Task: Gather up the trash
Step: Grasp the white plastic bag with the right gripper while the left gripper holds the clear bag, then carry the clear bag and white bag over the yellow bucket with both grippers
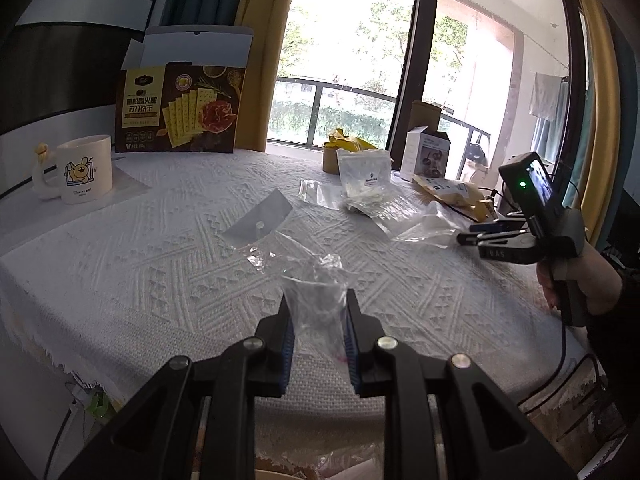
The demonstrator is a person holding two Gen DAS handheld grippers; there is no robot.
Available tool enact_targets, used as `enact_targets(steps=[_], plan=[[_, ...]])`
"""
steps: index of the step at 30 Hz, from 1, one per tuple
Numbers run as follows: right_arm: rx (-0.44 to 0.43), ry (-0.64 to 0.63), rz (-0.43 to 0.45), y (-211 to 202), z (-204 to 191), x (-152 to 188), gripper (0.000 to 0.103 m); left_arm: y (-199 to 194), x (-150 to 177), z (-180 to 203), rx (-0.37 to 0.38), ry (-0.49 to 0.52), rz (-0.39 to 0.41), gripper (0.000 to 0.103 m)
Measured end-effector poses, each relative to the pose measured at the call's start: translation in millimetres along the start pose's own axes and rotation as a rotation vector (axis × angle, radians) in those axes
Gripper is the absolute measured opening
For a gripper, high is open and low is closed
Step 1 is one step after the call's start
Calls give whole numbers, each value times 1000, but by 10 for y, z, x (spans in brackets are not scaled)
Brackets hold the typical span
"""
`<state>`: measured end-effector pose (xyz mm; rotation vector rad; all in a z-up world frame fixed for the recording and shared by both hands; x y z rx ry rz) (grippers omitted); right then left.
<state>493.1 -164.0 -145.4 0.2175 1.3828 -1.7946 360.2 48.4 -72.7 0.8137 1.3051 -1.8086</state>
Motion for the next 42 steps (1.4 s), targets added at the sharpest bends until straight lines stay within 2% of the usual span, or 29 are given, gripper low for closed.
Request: enact_targets(steps=[1, 5, 8, 23, 32, 42], plan=[[2, 5, -3, 4, 5, 3, 15, -7, 3, 5, 1, 0, 0, 21], [-1, 8, 29, -65, 16, 1, 5, -80, 8, 47, 2, 2, 8, 21], [14, 3, 67, -176, 16, 5, 1, -152, 0, 76, 0, 3, 20, 21], [47, 14, 252, -1074, 44, 101, 0, -615, -29, 244, -7, 9, 62, 21], [35, 17, 344, -1685, -16, 166, 0, -1023, 0, 358, -10, 14, 96, 21], [-16, 79, 444, -2318, -129, 330, 0, -1367, 163, 435, -7, 10, 96, 21]])
Point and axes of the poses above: each gripper's, at about its wrist camera, not at the fingertips, and y roughly the way its jaws point, z to its right, x to its underside, the point moved 6 cm from there along y, roughly the way its jaws point, and after that the axes turned 7 degrees about -y, right-handed, at the moved point
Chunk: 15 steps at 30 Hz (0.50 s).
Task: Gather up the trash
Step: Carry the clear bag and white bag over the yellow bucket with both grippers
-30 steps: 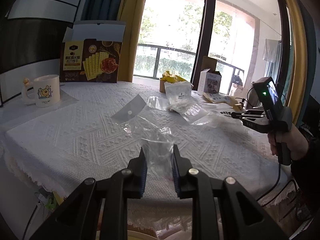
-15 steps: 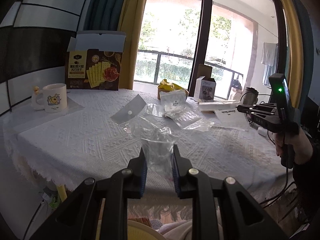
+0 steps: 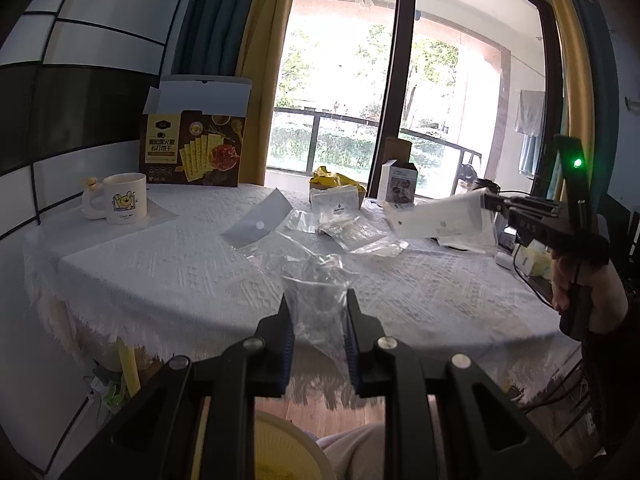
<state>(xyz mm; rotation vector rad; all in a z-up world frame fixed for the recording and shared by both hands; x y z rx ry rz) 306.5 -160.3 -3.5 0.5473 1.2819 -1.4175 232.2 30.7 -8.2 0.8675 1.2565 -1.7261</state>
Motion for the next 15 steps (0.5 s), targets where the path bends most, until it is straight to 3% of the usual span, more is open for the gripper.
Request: enact_targets(steps=[15], plan=[[-148, 72, 146, -739, -445, -108, 0, -567, 343, -76, -63, 1, -12, 21]])
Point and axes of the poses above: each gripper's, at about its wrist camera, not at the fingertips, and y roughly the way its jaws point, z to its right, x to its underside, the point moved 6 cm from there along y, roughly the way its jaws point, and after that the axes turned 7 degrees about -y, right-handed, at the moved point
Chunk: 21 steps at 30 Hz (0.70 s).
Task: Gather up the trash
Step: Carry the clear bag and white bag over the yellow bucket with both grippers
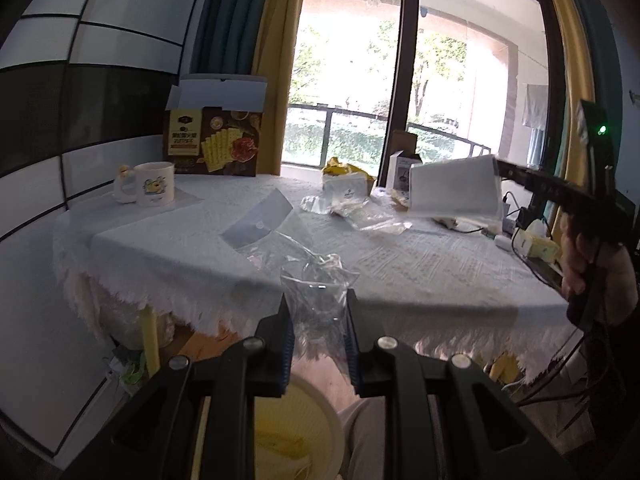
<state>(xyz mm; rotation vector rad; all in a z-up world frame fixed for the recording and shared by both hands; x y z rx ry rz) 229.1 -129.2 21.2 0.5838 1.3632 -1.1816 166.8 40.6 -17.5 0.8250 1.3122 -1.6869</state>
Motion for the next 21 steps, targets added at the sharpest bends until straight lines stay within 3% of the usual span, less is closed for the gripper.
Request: enact_targets(steps=[13, 21], plan=[[-232, 22, 19, -130, -829, 64, 0, -361, 278, -250, -83, 9, -23, 21], [-337, -46, -37, -76, -1493, 352, 0, -238, 639, -394, -85, -17, -91, 21]])
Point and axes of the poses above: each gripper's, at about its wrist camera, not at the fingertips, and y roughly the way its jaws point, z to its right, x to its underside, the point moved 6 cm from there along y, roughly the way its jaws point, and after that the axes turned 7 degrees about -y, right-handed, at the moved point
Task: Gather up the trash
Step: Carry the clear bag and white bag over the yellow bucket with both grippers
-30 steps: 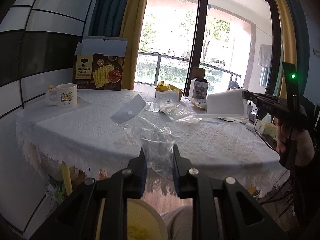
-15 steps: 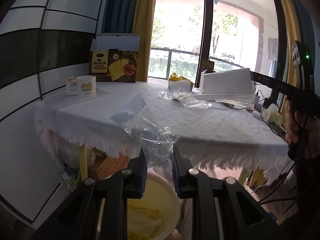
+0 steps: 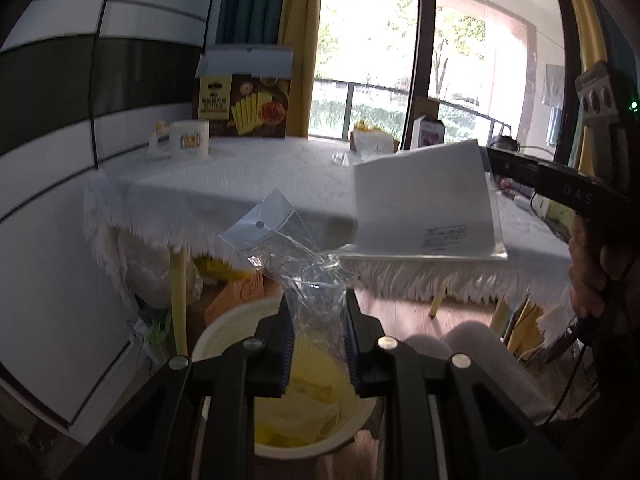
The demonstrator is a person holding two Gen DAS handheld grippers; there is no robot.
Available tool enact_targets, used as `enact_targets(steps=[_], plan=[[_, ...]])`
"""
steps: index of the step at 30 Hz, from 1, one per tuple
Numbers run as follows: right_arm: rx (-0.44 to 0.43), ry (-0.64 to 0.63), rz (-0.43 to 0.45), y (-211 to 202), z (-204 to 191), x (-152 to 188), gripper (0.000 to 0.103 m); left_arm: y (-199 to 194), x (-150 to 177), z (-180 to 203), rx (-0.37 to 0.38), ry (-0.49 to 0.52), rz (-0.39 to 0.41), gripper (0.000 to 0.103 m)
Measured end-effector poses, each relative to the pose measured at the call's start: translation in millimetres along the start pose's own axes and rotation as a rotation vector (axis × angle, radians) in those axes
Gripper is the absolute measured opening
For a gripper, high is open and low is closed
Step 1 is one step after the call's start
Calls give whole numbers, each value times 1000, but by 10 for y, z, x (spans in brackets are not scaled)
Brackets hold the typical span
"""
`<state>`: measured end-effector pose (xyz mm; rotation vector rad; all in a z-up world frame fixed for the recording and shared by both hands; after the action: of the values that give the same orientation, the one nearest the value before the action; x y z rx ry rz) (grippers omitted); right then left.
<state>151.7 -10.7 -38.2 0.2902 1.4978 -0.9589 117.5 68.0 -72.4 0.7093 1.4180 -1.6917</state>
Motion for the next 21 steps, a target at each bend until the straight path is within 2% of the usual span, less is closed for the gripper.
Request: enact_targets(steps=[5, 10, 18, 21], plan=[[-63, -4, -47, 217, -249, 208, 0, 247, 305, -170, -13, -47, -90, 21], [-78, -71, -94, 501, -512, 433, 0, 455, 540, -297, -11, -84, -155, 21], [-132, -45, -181, 969, -603, 661, 0, 650, 695, -459, -26, -115, -193, 21], [-152, -37, -222, 1153, -657, 750, 0, 777, 799, -542, -37, -138, -240, 21]])
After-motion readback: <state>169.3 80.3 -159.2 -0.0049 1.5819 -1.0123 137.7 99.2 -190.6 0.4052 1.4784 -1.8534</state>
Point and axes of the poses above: each gripper's, at about its wrist camera, not at the fingertips, and y roughly the way its jaws point, z to its right, x to its underside, the point moved 6 cm from there along y, roughly the way its jaws point, and after that the axes turned 7 degrees about -y, right-handed, at the moved point
